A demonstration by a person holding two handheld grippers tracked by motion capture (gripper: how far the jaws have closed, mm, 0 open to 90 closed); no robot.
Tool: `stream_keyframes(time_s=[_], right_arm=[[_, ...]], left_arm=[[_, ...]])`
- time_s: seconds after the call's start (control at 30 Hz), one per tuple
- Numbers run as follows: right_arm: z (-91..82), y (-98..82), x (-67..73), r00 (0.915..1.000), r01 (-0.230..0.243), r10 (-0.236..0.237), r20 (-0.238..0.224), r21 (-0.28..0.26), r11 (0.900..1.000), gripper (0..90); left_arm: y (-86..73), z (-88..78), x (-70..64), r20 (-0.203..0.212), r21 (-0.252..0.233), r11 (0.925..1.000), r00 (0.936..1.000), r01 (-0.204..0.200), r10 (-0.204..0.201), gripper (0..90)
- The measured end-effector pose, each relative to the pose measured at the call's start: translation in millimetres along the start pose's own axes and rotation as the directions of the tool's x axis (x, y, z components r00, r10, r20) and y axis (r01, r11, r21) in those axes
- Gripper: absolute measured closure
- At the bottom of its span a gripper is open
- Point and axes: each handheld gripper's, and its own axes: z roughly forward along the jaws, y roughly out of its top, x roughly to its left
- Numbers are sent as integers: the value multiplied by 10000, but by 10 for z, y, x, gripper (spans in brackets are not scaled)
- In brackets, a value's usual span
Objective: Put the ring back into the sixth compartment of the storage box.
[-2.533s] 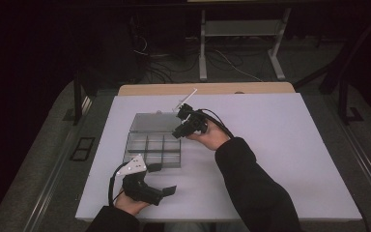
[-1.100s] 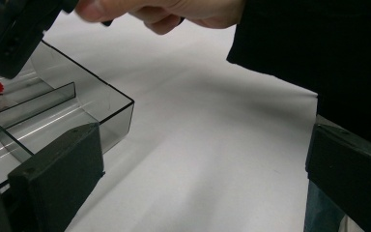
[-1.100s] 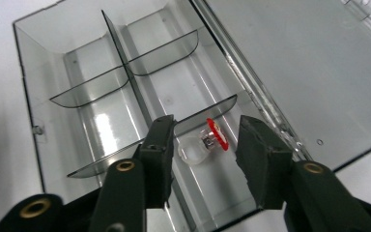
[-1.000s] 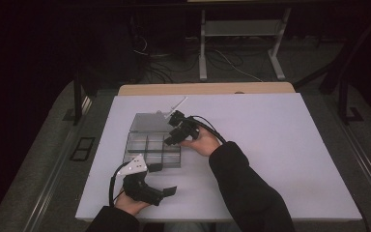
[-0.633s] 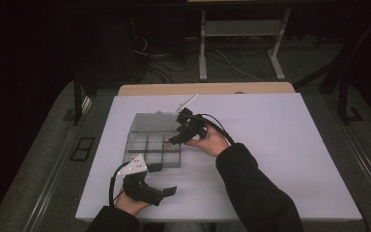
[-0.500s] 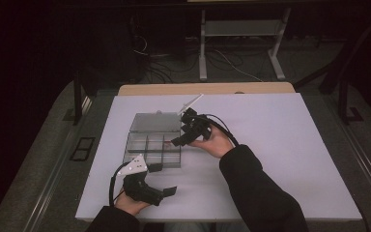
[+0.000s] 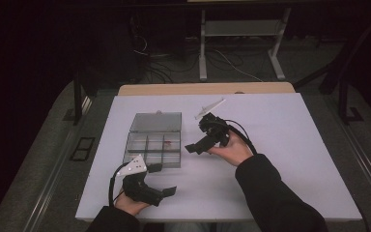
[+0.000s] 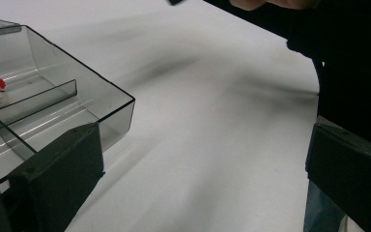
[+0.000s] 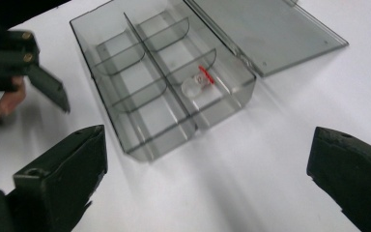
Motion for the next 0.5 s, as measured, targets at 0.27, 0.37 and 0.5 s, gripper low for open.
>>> stream_keyframes(time_s=[0.27, 0.37, 0.5], right_arm=[[-226, -240, -9, 9997, -178, 183, 153, -282, 9994, 8], [-310, -317, -1, 9997, -165, 172, 200, -356, 9992, 8], [-408, -426, 12, 9995, -141, 154, 279, -444, 9989, 8]], left_arm=[[-1, -1, -2, -3, 11, 10000, 10000, 30, -30, 0], [-1, 0, -1, -15, 15, 10000, 10000, 38, -38, 0], [-1, -4, 3, -32, 9, 10000, 10000, 46, -45, 0]])
